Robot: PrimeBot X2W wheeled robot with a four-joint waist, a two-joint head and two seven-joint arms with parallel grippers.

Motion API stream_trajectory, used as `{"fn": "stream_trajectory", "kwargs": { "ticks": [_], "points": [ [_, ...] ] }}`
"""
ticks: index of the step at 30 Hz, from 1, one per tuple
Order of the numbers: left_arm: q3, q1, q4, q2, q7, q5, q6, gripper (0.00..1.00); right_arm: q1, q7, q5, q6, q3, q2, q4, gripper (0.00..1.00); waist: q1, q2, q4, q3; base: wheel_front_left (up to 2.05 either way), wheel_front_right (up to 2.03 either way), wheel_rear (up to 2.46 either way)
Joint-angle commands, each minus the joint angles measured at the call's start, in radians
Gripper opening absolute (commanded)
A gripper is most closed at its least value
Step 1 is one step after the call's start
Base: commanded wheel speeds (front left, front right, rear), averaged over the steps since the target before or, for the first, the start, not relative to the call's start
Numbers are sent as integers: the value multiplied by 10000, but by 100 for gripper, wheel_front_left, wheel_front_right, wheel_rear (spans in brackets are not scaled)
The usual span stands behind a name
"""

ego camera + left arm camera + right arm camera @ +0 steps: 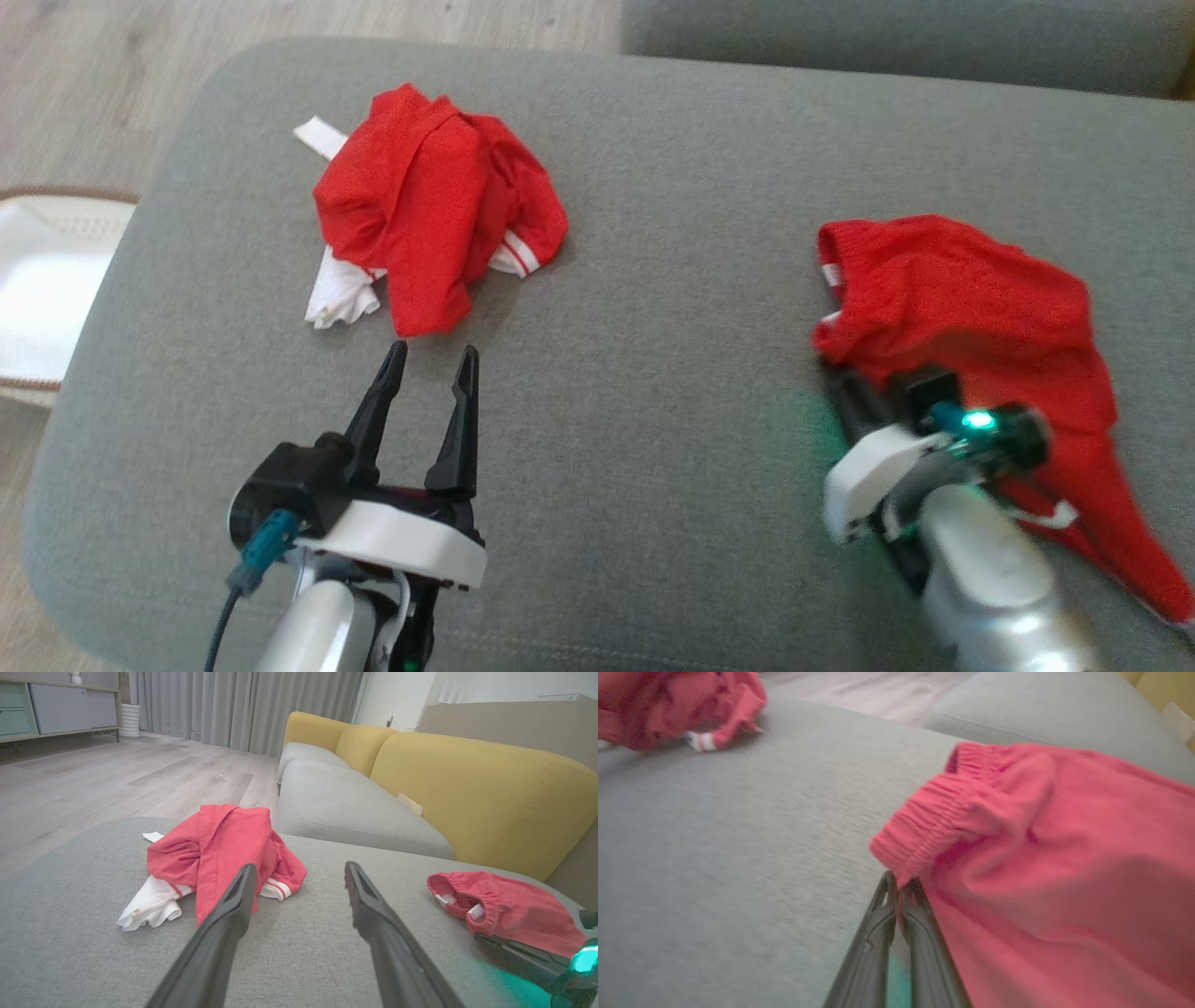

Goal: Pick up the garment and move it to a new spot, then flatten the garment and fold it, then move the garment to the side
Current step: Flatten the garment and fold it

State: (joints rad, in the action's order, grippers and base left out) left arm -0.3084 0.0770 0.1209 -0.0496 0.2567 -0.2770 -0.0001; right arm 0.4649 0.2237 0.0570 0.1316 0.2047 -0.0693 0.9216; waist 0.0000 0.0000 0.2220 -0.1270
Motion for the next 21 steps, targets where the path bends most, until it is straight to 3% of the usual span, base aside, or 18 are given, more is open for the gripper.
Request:
{"fn": "stream_trajectory", "kwargs": {
  "ticks": [1,7,13,17,21],
  "points": [
    [358,220,-265,-7,51,39,-6,100,-66,169,-644,-9,876,185,-589,0,0,0,-189,221,0,0,0],
    [379,57,-219,-7,51,30,24,100,-544,-99,-2789,-9,3298,188,-2378,0,0,0,-437,634,0,0,0],
    [367,-86,-196,-7,51,14,28,100,-951,-869,-4496,-9,4913,189,-4284,0,0,0,-408,908,0,0,0],
    [383,-199,-234,-7,51,20,16,100,-1146,-1574,-5855,-9,5407,-104,-5409,0,0,0,-335,943,0,0,0],
    [331,-202,-262,-7,51,24,-17,100,-1019,-2057,-6645,-9,5082,-760,-5664,0,0,0,-196,844,0,0,0]
  ]
}}
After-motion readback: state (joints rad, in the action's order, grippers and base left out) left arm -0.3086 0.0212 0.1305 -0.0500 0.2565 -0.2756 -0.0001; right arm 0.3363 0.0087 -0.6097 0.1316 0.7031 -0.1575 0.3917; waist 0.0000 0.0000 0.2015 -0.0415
